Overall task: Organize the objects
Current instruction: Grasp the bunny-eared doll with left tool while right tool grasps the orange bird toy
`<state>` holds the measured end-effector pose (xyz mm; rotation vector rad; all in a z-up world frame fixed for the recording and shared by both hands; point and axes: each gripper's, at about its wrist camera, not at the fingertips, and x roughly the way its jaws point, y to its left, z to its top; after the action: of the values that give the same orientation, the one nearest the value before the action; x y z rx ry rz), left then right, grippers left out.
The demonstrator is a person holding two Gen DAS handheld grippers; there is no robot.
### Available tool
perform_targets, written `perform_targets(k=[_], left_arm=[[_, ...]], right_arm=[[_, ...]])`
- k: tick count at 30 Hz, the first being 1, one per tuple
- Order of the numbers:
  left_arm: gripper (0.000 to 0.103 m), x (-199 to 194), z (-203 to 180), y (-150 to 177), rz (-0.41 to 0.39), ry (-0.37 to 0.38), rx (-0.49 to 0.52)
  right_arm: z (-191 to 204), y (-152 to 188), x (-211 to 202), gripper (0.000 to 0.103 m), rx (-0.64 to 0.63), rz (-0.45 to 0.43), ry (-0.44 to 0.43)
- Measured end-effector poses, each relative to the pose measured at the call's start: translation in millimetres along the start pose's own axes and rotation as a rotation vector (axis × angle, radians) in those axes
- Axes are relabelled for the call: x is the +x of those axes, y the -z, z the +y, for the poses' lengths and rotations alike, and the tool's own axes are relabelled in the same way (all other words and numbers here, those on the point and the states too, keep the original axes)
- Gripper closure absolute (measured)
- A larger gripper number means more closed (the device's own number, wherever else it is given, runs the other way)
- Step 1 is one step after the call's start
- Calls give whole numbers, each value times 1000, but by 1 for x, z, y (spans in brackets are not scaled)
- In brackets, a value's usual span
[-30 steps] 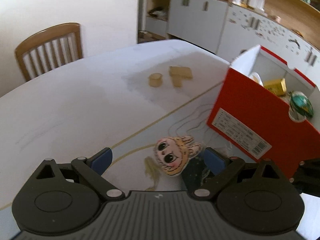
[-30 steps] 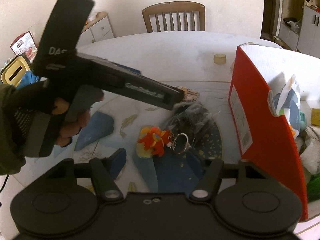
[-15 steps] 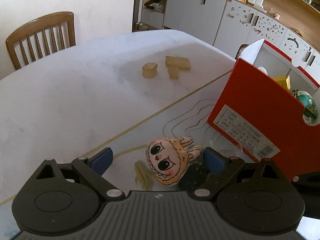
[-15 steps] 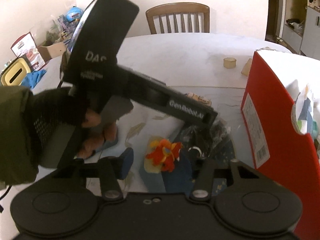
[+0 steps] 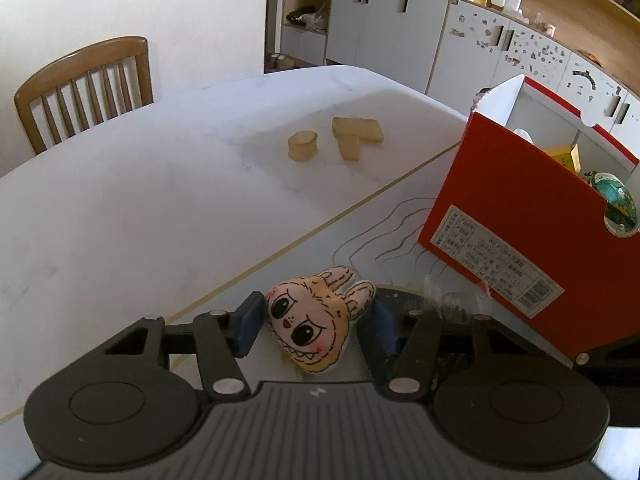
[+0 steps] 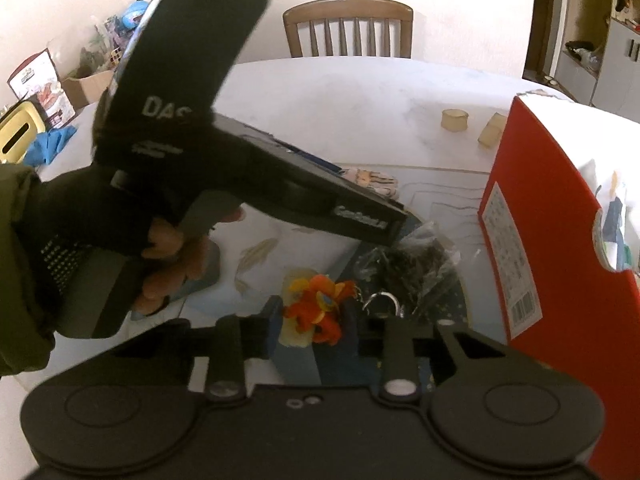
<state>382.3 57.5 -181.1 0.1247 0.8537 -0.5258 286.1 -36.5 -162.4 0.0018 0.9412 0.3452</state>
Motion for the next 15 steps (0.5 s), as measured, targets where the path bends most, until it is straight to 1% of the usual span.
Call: perform_targets(k=[5,6,9,13,15], left_arm=[[48,-6,5,2,15,-19,-29],[48,-9,7,2,16,-22,-37],[48,-20,11,4,10,-25,-59],[48,-35,16,6,10,-43,-99],[48,-44,18,7,7,-48,-120]], right_arm=[[-5,1,-6,75,26,-13,-2],[-6,0,-8,82,30,-18,-5],[-8,-1,-17,89,37,-31,-12],[-10,-2,-29,89,40,-58,15],[-10,-3,-36,90,47,-68,14]])
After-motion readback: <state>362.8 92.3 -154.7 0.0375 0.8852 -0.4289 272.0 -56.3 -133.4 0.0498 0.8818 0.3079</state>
